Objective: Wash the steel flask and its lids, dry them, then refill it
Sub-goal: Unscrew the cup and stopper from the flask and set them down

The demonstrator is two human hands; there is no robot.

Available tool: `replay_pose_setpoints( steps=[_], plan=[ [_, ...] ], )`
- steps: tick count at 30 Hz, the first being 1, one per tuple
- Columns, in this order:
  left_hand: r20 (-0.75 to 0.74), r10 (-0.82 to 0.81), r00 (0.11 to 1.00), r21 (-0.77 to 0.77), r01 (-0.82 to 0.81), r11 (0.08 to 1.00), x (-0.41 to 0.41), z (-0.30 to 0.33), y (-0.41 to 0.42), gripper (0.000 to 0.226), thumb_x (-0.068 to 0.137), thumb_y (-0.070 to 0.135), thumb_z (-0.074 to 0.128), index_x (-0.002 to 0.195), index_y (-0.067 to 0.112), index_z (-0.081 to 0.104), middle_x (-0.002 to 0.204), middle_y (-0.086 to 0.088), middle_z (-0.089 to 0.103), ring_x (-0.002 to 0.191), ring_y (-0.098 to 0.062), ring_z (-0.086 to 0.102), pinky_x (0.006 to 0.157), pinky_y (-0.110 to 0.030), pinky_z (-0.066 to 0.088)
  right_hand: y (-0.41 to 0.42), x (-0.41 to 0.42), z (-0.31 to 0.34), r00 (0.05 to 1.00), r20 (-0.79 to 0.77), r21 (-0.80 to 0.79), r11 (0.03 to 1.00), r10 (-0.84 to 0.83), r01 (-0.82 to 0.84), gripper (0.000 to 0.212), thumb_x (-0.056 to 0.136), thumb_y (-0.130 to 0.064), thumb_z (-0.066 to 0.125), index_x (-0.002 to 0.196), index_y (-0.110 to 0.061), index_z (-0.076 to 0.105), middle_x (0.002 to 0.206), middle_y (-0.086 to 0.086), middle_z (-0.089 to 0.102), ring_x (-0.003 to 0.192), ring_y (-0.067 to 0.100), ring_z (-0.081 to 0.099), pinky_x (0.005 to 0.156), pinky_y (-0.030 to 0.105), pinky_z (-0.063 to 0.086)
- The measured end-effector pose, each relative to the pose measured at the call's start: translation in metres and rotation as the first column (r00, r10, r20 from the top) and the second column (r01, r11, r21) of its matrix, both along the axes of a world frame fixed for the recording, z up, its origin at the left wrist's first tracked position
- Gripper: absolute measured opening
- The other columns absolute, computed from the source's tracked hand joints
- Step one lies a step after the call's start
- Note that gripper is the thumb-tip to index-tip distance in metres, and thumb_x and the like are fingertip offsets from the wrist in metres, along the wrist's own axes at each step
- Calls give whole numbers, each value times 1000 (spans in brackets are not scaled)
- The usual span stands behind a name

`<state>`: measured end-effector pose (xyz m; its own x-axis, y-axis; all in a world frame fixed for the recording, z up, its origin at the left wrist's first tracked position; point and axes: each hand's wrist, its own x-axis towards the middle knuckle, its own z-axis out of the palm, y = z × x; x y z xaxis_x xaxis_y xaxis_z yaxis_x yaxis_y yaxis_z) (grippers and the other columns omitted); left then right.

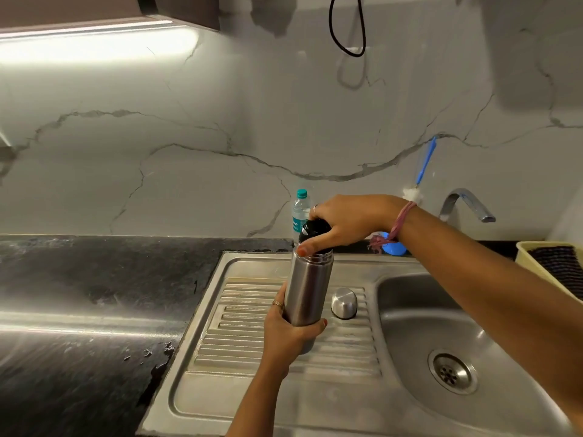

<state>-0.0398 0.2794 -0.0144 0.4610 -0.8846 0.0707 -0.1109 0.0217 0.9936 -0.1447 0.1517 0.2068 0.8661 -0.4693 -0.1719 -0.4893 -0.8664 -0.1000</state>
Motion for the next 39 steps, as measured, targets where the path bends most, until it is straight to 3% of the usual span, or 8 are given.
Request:
replay_pose_setpoints(
  steps=[3, 6, 8, 12, 19, 31, 35, 39],
  plan=[
    [8, -3, 1000, -6, 3, 1000, 0, -2, 0, 86, 61, 5, 92, 132, 31, 51, 111, 3, 67, 92, -4, 67, 71, -19, 56, -4, -5, 4, 997, 23, 122, 989, 80, -82, 52, 85, -42, 66, 129, -20, 49, 121, 2, 57, 100, 13, 56, 85, 24, 51],
    [7, -2, 1000, -6, 2, 1000, 0, -4, 1, 87, 60, 5, 92, 133, 29, 51, 111, 4, 67, 91, -5, 67, 70, -19, 56, -6, -11, 8, 996, -5, 225, 971, 90, -86, 71, 82, -32, 71, 143, -28, 34, 139, -3, 43, 119, 14, 47, 100, 31, 43],
    [-3, -2, 1000, -5, 2, 1000, 0, -6, 1, 88, 58, 8, 93, 134, 28, 52, 111, 2, 68, 92, -8, 68, 71, -21, 57, -4, -9, 4, 998, -12, 179, 983, 54, -51, 77, 83, -45, 67, 146, -25, 28, 142, -2, 42, 115, 12, 46, 97, 28, 42],
    [-17, -10, 1000, -8, 9, 1000, -1, -7, 2, 85, 59, 4, 91, 129, 34, 53, 108, 4, 69, 91, -8, 68, 70, -21, 57, -4, -5, -4, 998, 42, 62, 997, 45, -47, 57, 85, -51, 60, 129, -16, 50, 118, 2, 59, 96, 11, 55, 82, 22, 50],
    [-36, 0, 999, 17, 0, 1000, 1, -11, 4, 86, 57, 7, 91, 132, 28, 54, 107, 1, 70, 88, -10, 69, 68, -21, 56, -20, -31, 6, 949, 312, 331, 941, -47, -62, 39, 83, -36, 68, 119, -33, 52, 114, -13, 55, 87, 12, 64, 71, 18, 50],
    [-77, 94, 993, 60, -90, 994, 10, -22, 8, 77, 49, 16, 90, 119, 29, 59, 94, 6, 73, 83, -13, 70, 69, -27, 57, -31, -77, -144, 547, 518, 732, 672, -657, 112, 58, 68, -28, 83, 118, -27, 54, 121, -4, 58, 109, 9, 58, 93, 29, 51],
    [-89, 109, 990, 64, -103, 993, 10, -24, 8, 78, 56, 5, 92, 120, 31, 57, 98, 4, 71, 83, -10, 70, 67, -24, 56, -13, -78, -206, 353, 464, 826, 541, -812, 157, 55, 67, -19, 84, 114, -20, 57, 109, -8, 61, 103, 5, 57, 79, 18, 48],
    [-91, 120, 989, 69, -114, 991, 9, -24, 9, 75, 61, -3, 89, 121, 27, 56, 101, 1, 70, 82, -7, 69, 63, -19, 55, 5, -80, -261, 328, 420, 843, 498, -846, 203, 55, 63, -16, 87, 111, -16, 59, 105, -6, 64, 98, 7, 61, 75, 14, 48]
  ],
)
